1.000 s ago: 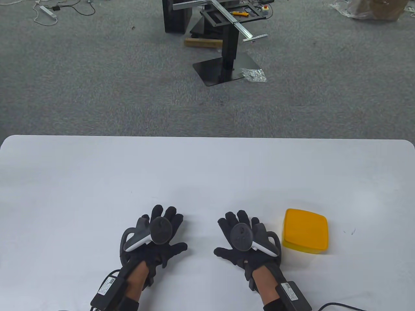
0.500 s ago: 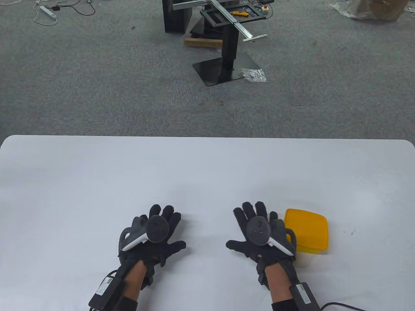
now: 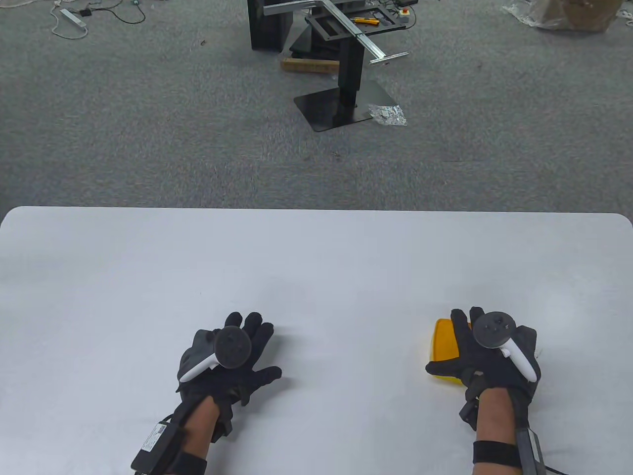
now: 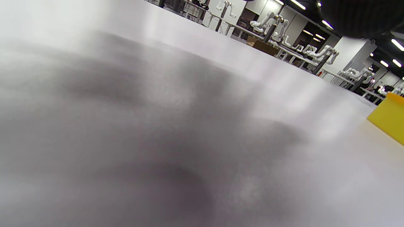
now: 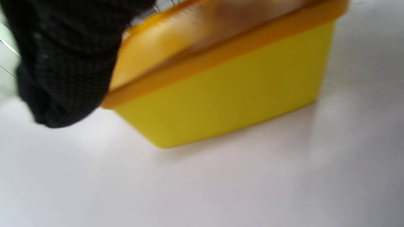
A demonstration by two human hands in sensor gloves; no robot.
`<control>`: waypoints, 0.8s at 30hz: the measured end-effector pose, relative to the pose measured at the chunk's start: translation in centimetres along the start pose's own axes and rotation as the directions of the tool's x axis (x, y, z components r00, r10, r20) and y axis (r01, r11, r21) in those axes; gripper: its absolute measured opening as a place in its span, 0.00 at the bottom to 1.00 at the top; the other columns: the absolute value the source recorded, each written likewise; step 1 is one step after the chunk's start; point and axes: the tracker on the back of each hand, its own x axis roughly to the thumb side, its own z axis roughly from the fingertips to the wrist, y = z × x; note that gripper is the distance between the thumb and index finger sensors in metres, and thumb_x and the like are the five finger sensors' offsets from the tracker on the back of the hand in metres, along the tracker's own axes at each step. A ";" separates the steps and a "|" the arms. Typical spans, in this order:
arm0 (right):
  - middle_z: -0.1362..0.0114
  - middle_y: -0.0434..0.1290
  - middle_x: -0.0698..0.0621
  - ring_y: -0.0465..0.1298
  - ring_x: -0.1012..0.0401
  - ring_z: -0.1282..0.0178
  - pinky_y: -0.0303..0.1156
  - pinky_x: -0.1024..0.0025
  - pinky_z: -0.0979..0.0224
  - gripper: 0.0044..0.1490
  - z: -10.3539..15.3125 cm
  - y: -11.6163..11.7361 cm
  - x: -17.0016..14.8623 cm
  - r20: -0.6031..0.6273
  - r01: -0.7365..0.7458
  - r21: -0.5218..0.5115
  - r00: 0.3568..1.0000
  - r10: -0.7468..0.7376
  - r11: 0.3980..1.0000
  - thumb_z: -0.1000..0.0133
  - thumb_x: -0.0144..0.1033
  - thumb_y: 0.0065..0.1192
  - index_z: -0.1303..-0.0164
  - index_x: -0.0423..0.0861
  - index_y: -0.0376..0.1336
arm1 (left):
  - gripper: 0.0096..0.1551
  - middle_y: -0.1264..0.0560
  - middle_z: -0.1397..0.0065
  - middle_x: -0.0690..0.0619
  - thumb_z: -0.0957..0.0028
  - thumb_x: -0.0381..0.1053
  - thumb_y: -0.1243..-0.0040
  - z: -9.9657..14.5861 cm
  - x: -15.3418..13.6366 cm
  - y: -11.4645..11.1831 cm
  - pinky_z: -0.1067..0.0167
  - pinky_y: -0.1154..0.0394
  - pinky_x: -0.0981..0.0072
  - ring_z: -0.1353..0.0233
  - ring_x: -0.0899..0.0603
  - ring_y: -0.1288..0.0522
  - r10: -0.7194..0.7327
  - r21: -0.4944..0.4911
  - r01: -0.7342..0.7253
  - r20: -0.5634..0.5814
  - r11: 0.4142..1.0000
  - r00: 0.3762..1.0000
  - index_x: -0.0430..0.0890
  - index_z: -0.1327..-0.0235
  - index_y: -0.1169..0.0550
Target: Remove lid from plastic food container
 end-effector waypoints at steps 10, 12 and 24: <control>0.13 0.16 0.51 0.16 0.35 0.19 0.36 0.19 0.19 0.82 -0.8 2.0 0.7 0.034 -0.083 0.057 0.996 0.081 0.995 0.53 0.57 0.86 0.20 0.65 0.23 | 0.60 0.67 0.15 0.66 0.58 0.79 0.47 -0.6 -1.0 -0.2 0.22 0.65 0.32 0.16 0.41 0.75 0.061 -0.032 -0.062 -0.029 0.998 0.998 0.63 0.16 0.56; 0.11 0.19 0.50 0.19 0.34 0.17 0.37 0.21 0.17 0.82 -0.5 1.9 0.7 0.048 -0.082 0.017 0.996 0.081 0.997 0.55 0.57 0.88 0.18 0.65 0.26 | 0.60 0.67 0.15 0.66 0.58 0.79 0.47 -0.5 -0.9 -0.1 0.22 0.65 0.32 0.16 0.41 0.75 0.078 -0.028 -0.078 -0.020 0.997 0.997 0.63 0.16 0.56; 0.11 0.27 0.37 0.29 0.30 0.18 0.45 0.22 0.19 0.81 6.4 2.6 14.6 0.387 -0.281 -0.195 0.858 0.337 0.940 0.55 0.65 0.83 0.13 0.54 0.30 | 0.61 0.66 0.15 0.62 0.58 0.78 0.45 0.8 -1.3 1.1 0.23 0.64 0.32 0.17 0.40 0.74 0.135 0.059 -0.136 0.014 0.989 0.991 0.60 0.16 0.55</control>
